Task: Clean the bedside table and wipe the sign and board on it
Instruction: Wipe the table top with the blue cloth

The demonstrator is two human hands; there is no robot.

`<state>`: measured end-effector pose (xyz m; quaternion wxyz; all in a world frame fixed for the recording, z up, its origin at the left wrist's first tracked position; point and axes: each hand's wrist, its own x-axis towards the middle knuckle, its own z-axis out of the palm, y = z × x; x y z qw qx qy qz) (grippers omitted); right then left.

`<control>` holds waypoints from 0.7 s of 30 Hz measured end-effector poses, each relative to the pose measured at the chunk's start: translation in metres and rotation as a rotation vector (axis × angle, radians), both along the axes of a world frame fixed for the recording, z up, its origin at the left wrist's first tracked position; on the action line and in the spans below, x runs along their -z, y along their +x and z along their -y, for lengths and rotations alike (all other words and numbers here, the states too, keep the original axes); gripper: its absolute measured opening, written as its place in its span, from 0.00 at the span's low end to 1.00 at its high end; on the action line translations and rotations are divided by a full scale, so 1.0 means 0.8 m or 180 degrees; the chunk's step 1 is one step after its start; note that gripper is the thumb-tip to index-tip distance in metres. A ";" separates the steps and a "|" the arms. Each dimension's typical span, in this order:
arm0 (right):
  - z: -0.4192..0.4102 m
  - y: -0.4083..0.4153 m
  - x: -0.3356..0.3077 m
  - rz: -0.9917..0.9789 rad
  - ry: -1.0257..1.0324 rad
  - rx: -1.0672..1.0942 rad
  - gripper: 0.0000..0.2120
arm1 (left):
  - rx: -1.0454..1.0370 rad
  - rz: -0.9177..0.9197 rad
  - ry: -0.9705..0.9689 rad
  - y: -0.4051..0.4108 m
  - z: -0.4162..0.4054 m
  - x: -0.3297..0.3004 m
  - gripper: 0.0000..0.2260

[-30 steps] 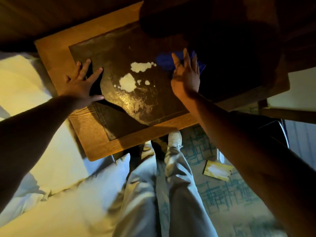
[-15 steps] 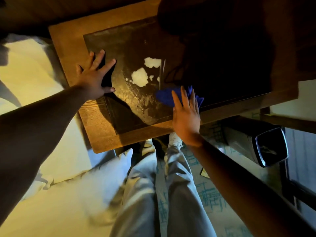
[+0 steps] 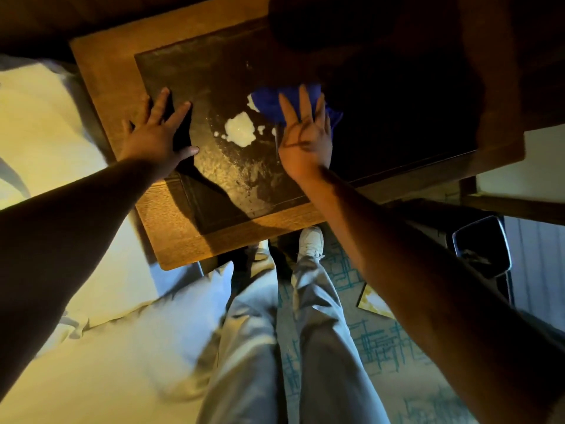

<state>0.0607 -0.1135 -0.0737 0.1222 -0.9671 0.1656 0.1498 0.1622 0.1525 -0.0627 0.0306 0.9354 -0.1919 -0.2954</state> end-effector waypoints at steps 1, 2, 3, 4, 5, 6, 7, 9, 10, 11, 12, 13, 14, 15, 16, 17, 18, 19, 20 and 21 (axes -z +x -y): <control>-0.007 -0.030 -0.001 0.0049 0.0064 0.0004 0.29 | 0.0028 -0.0080 -0.0007 0.000 -0.001 0.000 0.42; -0.013 -0.062 -0.002 0.0074 0.0106 -0.0012 0.29 | 0.0046 -0.0150 -0.0021 0.001 -0.003 -0.001 0.44; -0.018 -0.094 -0.004 0.0072 0.0127 -0.0067 0.30 | 0.0056 -0.0183 -0.0033 0.001 -0.003 -0.001 0.45; -0.020 -0.122 -0.005 0.0030 0.0130 -0.0174 0.31 | 0.0066 -0.0182 -0.0030 0.000 -0.004 -0.001 0.46; -0.021 -0.142 -0.006 -0.0041 0.0144 -0.0285 0.32 | 0.0073 -0.0168 -0.0021 0.000 -0.003 -0.001 0.46; -0.018 -0.153 -0.007 -0.0108 0.0163 -0.0378 0.32 | 0.0071 -0.0153 -0.0010 -0.001 -0.003 -0.002 0.46; -0.012 -0.154 -0.007 -0.0141 0.0164 -0.0459 0.33 | 0.0067 -0.0133 -0.0003 -0.001 -0.003 -0.002 0.46; 0.001 -0.130 -0.005 -0.0124 0.0103 -0.0539 0.34 | 0.0079 -0.0099 0.0018 -0.001 -0.003 -0.001 0.46; 0.008 -0.110 -0.005 -0.0082 0.0073 -0.0525 0.35 | 0.0078 -0.0105 0.0034 -0.001 -0.002 -0.001 0.46; 0.014 -0.088 -0.005 -0.0080 0.0069 -0.0471 0.35 | 0.0063 -0.0128 0.0052 -0.001 -0.001 -0.001 0.46; 0.020 -0.065 -0.005 -0.0106 0.0061 -0.0413 0.35 | 0.0042 -0.0156 0.0081 -0.001 -0.001 -0.001 0.47; 0.024 -0.041 -0.004 -0.0138 0.0042 -0.0349 0.35 | 0.0025 -0.0177 0.0117 -0.001 0.001 -0.001 0.47; 0.028 -0.018 -0.003 -0.0154 0.0034 -0.0279 0.34 | 0.0019 -0.0189 0.0150 -0.001 0.001 0.000 0.47; 0.029 0.003 -0.003 -0.0170 0.0024 -0.0216 0.33 | 0.0024 -0.0192 0.0172 -0.002 0.002 0.000 0.47; 0.028 0.018 -0.004 -0.0192 -0.0028 -0.0180 0.33 | 0.0038 -0.0192 0.0184 -0.001 0.002 -0.001 0.47; 0.024 0.026 -0.003 -0.0217 -0.0121 -0.0174 0.33 | 0.0051 -0.0196 0.0187 -0.001 0.002 -0.001 0.47; 0.020 0.027 -0.002 -0.0244 -0.0202 -0.0211 0.33 | 0.0053 -0.0214 0.0185 0.000 0.003 -0.002 0.47; 0.016 0.020 -0.002 -0.0270 -0.0219 -0.0281 0.34 | 0.0041 -0.0234 0.0183 0.000 0.004 -0.003 0.47; 0.012 0.006 -0.005 -0.0262 -0.0178 -0.0358 0.34 | 0.0030 -0.0237 0.0187 -0.001 0.004 -0.004 0.47; 0.006 -0.014 -0.007 -0.0211 -0.0112 -0.0435 0.34 | 0.0023 -0.0222 0.0180 -0.001 0.003 -0.005 0.47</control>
